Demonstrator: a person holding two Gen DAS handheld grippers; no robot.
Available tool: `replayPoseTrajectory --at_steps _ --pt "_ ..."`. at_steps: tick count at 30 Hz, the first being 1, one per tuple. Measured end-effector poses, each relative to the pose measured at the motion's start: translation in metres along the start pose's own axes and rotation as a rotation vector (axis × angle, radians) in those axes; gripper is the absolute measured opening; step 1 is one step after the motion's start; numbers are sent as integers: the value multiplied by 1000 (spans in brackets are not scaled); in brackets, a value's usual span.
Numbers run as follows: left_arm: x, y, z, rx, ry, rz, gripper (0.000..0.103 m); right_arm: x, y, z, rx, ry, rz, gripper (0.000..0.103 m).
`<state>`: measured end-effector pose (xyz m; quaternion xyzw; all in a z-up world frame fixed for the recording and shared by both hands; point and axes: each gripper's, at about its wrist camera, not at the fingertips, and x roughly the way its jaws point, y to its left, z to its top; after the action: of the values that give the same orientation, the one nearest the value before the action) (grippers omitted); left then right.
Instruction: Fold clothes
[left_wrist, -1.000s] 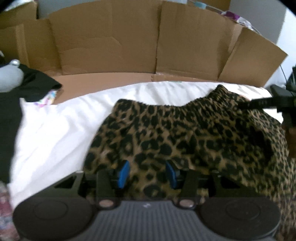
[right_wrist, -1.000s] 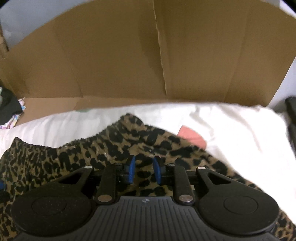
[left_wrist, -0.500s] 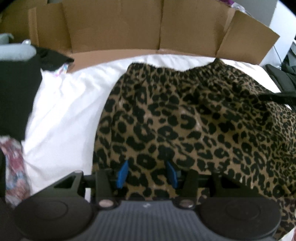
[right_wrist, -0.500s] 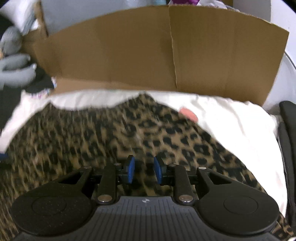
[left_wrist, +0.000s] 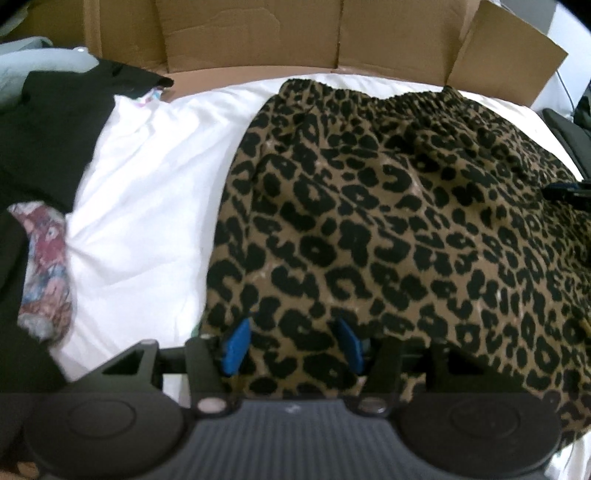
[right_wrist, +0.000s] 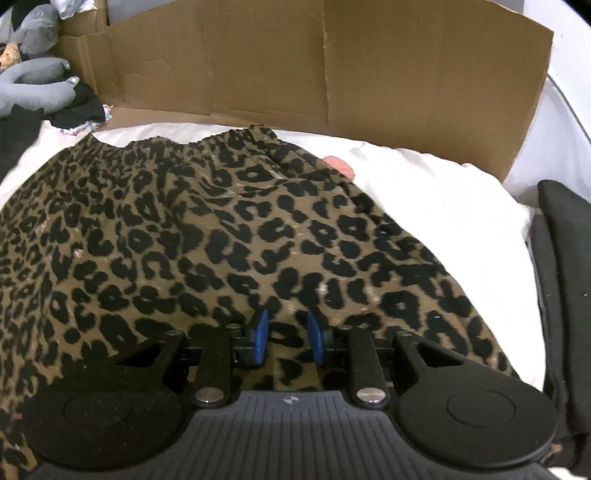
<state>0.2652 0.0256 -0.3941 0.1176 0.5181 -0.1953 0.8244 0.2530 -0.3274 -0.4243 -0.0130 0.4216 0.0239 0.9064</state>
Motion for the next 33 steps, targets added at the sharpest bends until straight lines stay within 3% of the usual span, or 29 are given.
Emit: replayPoseTrajectory --at_steps 7,15,18,23,26,33 --pt "-15 7 -22 35 60 47 58 -8 -20 -5 -40 -3 -58 30" --pt "-34 26 -53 -54 107 77 58 -17 -47 -4 20 4 -136 28" --pt "-46 29 -59 -80 115 85 51 -24 -53 -3 40 1 -195 29" --pt "-72 38 -67 -125 85 86 47 -53 -53 -3 69 -43 -151 29" --pt "-79 42 -69 -153 64 80 46 -66 -45 -5 114 -53 -73 29" --pt "-58 43 -70 -199 68 61 43 -71 -10 -24 145 8 37 29"
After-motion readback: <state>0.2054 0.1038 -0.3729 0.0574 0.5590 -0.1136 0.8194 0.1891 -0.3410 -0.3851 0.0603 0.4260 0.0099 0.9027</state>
